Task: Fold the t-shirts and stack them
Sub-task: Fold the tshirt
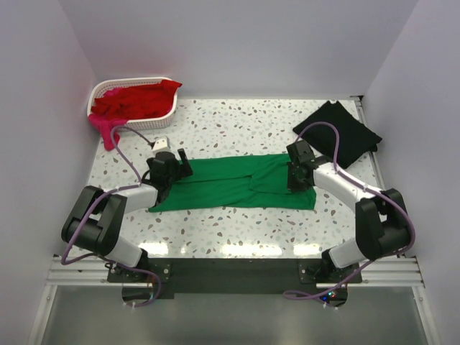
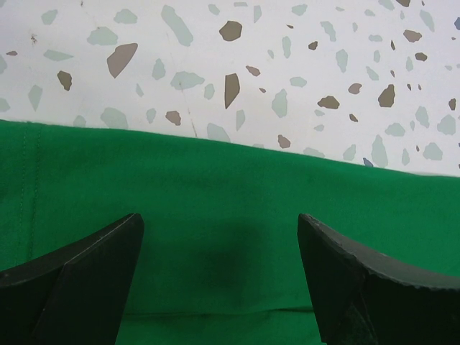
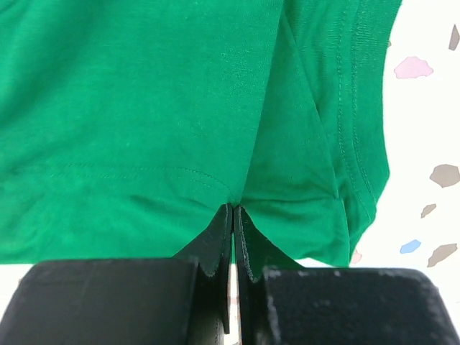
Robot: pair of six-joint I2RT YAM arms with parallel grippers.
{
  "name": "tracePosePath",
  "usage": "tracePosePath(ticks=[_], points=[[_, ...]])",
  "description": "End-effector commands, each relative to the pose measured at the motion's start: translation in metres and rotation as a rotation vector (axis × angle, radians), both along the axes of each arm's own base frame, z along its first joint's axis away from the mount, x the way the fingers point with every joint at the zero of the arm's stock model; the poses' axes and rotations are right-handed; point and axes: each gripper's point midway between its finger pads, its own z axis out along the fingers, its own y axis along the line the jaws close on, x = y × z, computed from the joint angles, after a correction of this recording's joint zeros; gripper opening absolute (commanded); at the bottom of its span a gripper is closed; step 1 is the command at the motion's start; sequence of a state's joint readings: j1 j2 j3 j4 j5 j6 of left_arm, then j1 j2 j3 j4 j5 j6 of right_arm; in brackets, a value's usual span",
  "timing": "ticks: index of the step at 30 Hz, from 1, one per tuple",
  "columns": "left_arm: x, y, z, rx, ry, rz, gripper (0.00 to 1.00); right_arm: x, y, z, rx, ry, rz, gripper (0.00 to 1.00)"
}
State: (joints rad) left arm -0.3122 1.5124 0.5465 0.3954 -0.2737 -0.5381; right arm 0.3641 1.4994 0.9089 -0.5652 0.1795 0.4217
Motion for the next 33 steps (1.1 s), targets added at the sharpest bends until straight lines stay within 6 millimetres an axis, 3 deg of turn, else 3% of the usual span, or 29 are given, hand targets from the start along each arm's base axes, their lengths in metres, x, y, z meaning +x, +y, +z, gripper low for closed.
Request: tracePosePath(ticks=[1,17,24,30,33], points=[[0.016,0.001,0.022,-0.006,-0.073,0.014,0.93,-0.008,-0.001,0.009,0.02,0.0,0.001,0.0],[0.014,0.001,0.025,-0.019,-0.08,0.007,0.93,-0.028,0.001,0.009,0.064,0.02,0.008,0.0],[0.013,0.001,0.024,-0.022,-0.078,0.005,0.93,-0.031,0.002,-0.006,0.052,0.069,0.008,0.0],[0.013,0.003,0.025,-0.023,-0.079,0.01,0.94,-0.037,0.001,-0.005,0.058,0.072,0.004,0.0],[0.014,0.004,0.025,-0.024,-0.079,0.014,0.94,-0.037,0.001,-0.004,0.062,0.069,0.006,0.04]])
